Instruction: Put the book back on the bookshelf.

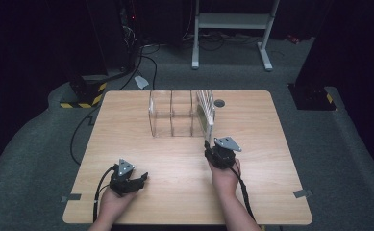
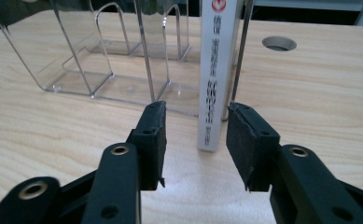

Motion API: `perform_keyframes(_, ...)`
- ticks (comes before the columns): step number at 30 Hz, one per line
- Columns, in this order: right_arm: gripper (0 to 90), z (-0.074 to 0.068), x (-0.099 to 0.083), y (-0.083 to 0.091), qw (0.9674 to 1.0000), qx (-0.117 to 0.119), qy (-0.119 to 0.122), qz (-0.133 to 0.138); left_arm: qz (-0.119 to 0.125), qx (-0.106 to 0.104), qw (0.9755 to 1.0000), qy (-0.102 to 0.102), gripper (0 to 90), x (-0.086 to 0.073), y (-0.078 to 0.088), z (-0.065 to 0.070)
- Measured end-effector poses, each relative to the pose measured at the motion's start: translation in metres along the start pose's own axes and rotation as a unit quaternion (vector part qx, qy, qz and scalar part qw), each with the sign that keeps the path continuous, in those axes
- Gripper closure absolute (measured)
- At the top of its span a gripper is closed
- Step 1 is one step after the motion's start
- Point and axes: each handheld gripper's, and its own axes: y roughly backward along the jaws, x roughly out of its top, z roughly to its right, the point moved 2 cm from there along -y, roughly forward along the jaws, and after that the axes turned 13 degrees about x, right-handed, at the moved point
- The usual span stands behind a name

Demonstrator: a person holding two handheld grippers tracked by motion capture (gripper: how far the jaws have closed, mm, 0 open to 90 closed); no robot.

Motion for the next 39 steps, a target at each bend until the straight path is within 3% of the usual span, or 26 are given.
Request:
perform_keyframes(7, 49.3, 0.003, -0.016, 0.011, 0.9998, 0.009, 0.007, -0.015, 0.000, -0.001, 1.0000, 0.000, 32.4, 0.000, 0.000, 0.000)
perform_keyframes(13, 40.0, 0.013, -0.033, 0.028, 0.9990, 0.025, 0.003, -0.037, 0.000, -0.002, 1.0000, 0.000, 32.4, 0.000, 0.000, 0.000)
perform_keyframes(21, 30.2, 0.047, -0.056, 0.060, 0.9973, 0.010, -0.005, -0.073, 0.000, -0.001, 1.0000, 0.000, 32.3, 0.000, 0.000, 0.000)
perform_keyframes(25, 26.7, 0.069, -0.064, 0.071, 0.9949, -0.003, -0.018, -0.100, 0.000, -0.001, 1.0000, 0.000, 32.1, 0.000, 0.000, 0.001)
perform_keyframes(28, 26.7, 0.081, -0.067, 0.077, 0.9923, -0.033, -0.016, -0.119, -0.001, -0.001, 1.0000, 0.000, 32.1, -0.001, 0.001, 0.001)
perform_keyframes(31, 24.7, 0.091, -0.069, 0.081, 0.9900, -0.030, -0.025, -0.136, -0.001, -0.001, 1.0000, 0.000, 32.0, -0.001, 0.001, 0.001)
perform_keyframes(34, 16.7, 0.092, -0.069, 0.080, 0.9893, -0.007, -0.017, -0.145, -0.001, -0.001, 1.0000, -0.001, 31.9, -0.001, 0.001, 0.000)
perform_keyframes(36, 14.6, 0.086, -0.070, 0.078, 0.9877, -0.021, -0.005, -0.155, -0.001, -0.001, 1.0000, -0.001, 31.9, 0.000, 0.001, 0.000)
perform_keyframes(39, 14.5, 0.082, -0.069, 0.076, 0.9877, -0.036, -0.014, -0.152, -0.001, 0.000, 1.0000, 0.001, 31.6, 0.000, 0.000, 0.001)
